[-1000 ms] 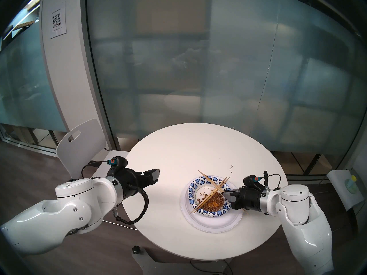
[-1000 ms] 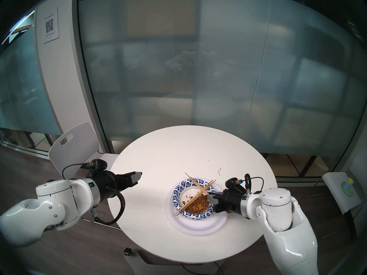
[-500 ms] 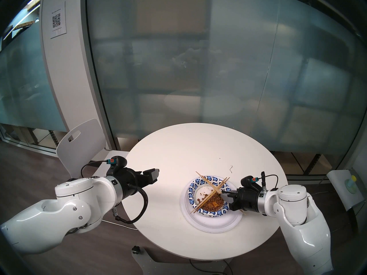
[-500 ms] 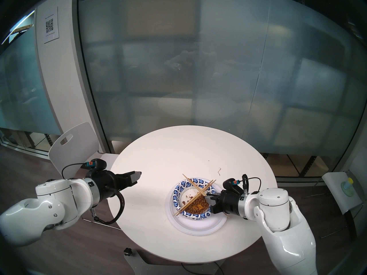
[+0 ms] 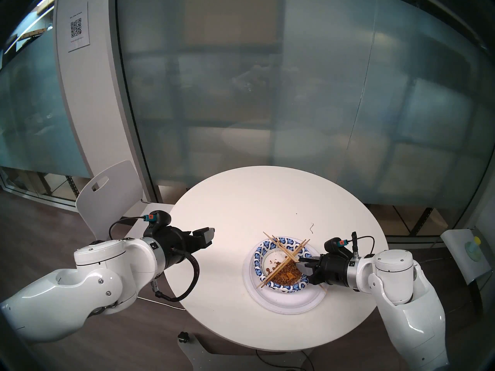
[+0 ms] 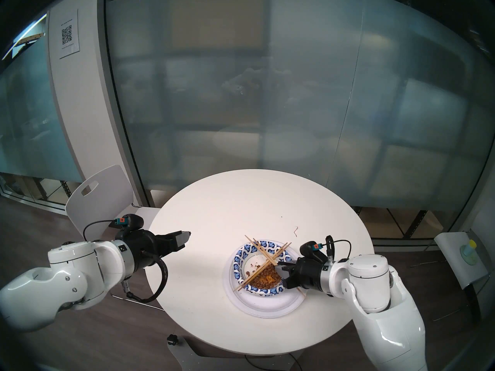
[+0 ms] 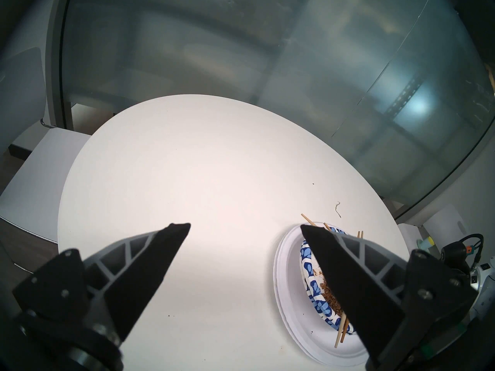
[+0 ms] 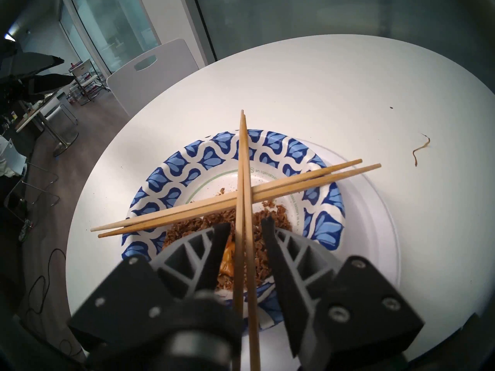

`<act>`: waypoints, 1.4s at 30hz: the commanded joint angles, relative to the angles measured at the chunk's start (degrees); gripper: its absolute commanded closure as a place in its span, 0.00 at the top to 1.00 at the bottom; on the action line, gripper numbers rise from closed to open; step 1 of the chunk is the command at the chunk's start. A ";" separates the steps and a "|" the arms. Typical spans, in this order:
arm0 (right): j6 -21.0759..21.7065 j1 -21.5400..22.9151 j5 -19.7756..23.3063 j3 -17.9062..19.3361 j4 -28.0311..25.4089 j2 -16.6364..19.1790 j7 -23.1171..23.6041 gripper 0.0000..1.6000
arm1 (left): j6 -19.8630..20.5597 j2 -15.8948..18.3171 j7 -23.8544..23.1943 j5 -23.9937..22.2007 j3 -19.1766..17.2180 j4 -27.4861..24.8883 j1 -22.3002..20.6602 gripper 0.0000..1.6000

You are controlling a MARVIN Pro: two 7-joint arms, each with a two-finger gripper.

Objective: Stack the plates into one stack

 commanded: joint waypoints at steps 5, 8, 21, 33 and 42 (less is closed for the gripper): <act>-0.57 0.53 0.38 0.84 -1.77 -0.26 0.19 0.72 | -0.06 -0.08 0.10 -0.04 -0.24 -0.55 -0.66 1.00; -0.76 0.05 0.51 2.18 -3.37 -0.27 0.07 0.71 | 0.01 -0.18 0.05 -0.02 -0.03 -0.46 -0.95 1.00; -5.77 -9.32 2.39 13.87 -13.13 -5.17 -1.39 0.78 | -0.83 -1.99 2.78 -0.19 0.71 -1.57 -2.79 1.00; -16.62 -17.91 3.01 19.06 -16.06 -13.50 -1.58 1.00 | -2.36 -3.57 5.05 0.92 1.55 -2.57 -2.87 1.00; -25.46 -21.84 3.82 21.13 -15.12 -16.95 -0.37 1.00 | -2.94 -4.12 5.94 1.28 1.72 -2.90 -2.80 1.00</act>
